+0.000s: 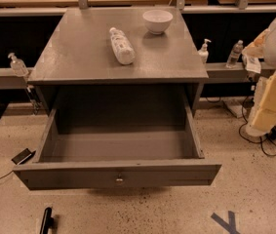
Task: Place blue plastic bottle into top drawer
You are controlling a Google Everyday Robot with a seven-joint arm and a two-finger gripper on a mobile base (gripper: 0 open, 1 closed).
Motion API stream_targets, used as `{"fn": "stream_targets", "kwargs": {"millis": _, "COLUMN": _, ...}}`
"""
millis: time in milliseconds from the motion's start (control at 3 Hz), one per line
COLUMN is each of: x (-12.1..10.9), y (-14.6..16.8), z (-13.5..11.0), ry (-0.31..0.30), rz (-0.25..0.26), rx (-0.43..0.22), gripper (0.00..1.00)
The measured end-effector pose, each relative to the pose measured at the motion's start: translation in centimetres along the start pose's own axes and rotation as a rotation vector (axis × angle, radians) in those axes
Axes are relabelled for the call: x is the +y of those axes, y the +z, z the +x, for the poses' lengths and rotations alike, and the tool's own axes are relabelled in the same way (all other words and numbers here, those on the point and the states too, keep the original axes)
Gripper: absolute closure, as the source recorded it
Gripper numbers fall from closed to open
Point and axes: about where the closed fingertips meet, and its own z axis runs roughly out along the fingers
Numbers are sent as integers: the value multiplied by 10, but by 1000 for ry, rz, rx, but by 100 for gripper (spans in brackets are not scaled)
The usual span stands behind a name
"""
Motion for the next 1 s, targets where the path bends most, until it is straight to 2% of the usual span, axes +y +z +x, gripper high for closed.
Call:
{"fn": "stream_targets", "kwargs": {"millis": 333, "x": -6, "y": 2, "z": -7, "ry": -14, "rz": 6, "rx": -12, "gripper": 0}}
{"fn": "stream_targets", "kwargs": {"millis": 667, "x": -34, "y": 11, "z": -41, "ry": -85, "rz": 33, "rx": -70, "gripper": 0}}
{"fn": "stream_targets", "kwargs": {"millis": 1000, "x": -95, "y": 26, "z": -123, "ry": -130, "rz": 121, "rx": -158, "gripper": 0}}
